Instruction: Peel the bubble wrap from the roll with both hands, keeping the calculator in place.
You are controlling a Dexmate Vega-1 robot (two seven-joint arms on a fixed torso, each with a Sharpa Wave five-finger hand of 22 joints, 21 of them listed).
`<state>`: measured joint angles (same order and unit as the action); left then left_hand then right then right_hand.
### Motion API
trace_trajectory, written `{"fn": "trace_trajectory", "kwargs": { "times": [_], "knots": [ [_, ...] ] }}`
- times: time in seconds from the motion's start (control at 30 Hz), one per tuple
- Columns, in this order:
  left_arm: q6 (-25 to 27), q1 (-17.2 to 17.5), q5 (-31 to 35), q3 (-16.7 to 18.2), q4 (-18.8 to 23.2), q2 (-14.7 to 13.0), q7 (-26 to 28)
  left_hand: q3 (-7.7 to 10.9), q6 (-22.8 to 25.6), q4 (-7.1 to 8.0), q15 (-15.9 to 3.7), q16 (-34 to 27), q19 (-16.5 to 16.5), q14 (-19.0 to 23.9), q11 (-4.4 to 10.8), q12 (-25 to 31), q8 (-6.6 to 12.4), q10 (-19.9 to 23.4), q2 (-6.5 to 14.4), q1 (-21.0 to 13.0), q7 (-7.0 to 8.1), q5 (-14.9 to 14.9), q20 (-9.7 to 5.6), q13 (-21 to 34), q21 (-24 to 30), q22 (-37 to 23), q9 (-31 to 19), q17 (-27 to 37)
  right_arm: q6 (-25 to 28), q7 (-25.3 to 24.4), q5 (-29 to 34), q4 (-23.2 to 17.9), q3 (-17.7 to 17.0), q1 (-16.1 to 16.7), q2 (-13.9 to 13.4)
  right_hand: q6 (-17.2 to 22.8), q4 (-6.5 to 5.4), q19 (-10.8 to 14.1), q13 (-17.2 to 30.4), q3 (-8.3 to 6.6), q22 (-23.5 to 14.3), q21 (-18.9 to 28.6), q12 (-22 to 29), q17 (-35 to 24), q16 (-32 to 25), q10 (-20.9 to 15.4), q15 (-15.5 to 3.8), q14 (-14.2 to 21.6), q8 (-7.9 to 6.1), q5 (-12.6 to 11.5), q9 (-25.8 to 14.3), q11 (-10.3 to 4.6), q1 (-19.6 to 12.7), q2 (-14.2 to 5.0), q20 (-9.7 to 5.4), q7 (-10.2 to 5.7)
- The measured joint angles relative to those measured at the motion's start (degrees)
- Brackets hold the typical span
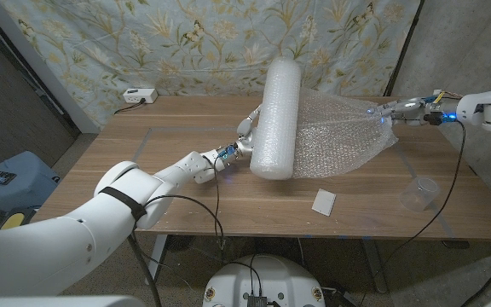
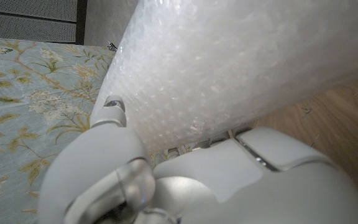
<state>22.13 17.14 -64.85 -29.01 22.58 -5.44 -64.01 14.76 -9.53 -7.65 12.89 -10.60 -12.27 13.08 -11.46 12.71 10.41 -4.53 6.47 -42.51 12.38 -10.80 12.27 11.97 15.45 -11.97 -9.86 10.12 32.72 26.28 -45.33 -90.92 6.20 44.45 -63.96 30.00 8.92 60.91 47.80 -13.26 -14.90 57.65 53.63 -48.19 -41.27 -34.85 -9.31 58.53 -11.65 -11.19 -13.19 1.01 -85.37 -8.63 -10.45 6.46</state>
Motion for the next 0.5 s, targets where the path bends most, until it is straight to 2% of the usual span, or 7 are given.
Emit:
{"fn": "trace_trajectory", "kwargs": {
  "times": [0.5],
  "knots": [
    [-0.6,-0.3,-0.1,0.5,-0.9,0.1,0.5,0.0,0.0,0.0,-0.21,0.0,0.0,-0.2,0.0,0.0,0.0,0.0,0.2,0.2,0.0,0.0,0.0,0.0,0.0,-0.2,0.0,0.2,0.9,0.0,0.4,0.4,-0.1,-0.7,-0.5,0.0,0.0,-0.6,0.2,0.0,0.5,0.9,0.0,-0.2,0.0,0.2,0.11,-0.3,0.0,0.2,0.0,0.2,-0.1,-0.14,0.21,0.0]
  ]
}}
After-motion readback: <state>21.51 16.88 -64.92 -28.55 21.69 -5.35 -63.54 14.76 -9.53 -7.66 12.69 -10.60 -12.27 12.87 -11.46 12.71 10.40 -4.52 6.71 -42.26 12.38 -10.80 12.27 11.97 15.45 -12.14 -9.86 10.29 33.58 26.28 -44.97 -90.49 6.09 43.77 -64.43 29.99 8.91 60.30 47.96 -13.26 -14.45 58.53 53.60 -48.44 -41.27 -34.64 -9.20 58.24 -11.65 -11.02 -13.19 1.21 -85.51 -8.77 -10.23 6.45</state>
